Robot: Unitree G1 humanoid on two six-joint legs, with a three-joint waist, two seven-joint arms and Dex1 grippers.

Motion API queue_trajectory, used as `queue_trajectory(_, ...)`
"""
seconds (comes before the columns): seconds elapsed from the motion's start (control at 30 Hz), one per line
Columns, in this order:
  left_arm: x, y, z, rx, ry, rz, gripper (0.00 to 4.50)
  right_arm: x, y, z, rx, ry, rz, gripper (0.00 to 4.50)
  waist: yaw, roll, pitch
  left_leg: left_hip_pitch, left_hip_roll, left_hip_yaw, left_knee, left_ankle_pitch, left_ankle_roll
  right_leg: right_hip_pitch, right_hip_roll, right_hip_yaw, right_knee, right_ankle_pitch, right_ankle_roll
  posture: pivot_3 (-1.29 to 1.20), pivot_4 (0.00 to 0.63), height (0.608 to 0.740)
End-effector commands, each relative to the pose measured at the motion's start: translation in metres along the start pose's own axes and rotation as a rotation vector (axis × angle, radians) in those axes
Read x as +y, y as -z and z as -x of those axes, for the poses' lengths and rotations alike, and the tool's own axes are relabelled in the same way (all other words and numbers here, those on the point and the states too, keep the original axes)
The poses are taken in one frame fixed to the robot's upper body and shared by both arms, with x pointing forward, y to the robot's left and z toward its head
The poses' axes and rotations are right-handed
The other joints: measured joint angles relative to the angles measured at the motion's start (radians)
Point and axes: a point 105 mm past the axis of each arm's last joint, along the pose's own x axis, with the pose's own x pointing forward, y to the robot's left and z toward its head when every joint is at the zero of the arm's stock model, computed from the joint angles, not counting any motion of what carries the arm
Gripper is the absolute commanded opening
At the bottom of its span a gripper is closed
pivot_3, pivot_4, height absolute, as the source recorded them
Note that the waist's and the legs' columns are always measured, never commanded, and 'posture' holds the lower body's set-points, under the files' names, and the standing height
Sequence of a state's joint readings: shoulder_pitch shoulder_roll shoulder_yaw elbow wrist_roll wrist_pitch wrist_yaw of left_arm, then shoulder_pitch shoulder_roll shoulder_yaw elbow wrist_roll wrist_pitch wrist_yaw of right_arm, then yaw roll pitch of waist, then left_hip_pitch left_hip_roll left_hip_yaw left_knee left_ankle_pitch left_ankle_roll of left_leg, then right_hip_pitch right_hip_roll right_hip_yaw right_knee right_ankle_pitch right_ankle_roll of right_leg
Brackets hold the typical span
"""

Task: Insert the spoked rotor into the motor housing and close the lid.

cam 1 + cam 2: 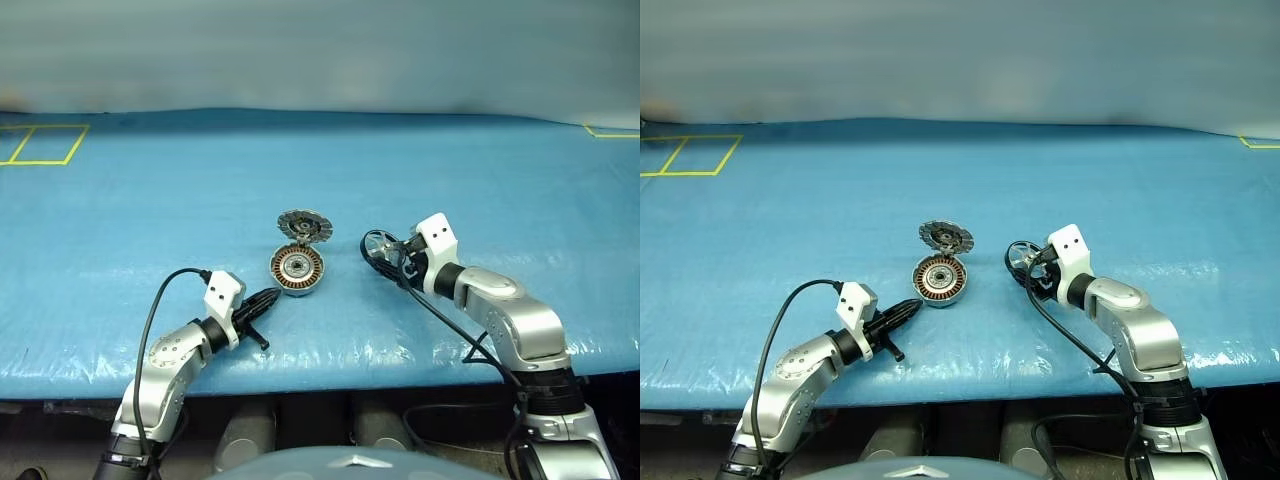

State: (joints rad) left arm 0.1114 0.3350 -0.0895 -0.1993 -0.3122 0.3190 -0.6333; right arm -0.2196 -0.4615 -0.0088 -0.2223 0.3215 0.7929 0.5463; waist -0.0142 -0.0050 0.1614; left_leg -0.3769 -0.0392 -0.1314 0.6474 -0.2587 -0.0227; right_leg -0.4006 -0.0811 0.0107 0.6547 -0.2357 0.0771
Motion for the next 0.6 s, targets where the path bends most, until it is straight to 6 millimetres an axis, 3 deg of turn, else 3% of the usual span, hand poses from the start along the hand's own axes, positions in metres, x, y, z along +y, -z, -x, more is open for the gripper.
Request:
queue_trajectory(0.03,-0.0022,-0.0020,-0.0006,-0.013,0.004,-0.020,0.04,-0.0019,-0.0081,0.0031,-0.031,0.005,-0.002,3.71,0.000,0.000,0.000,0.000,0.000,0.000,0.000,0.000,0.000,0.000,0.000,0.000,0.000,0.000,0.000,0.00,0.150,0.740)
queue_trajectory(0.6,-0.0060,0.0021,-0.0028,0.001,0.009,-0.032,0.04,-0.0063,-0.0090,0.0035,-0.096,0.006,-0.163,3.71,-0.001,0.000,0.000,0.000,0.000,0.000,0.000,0.000,0.000,0.000,0.000,0.000,0.000,0.000,0.000,0.00,0.150,0.740)
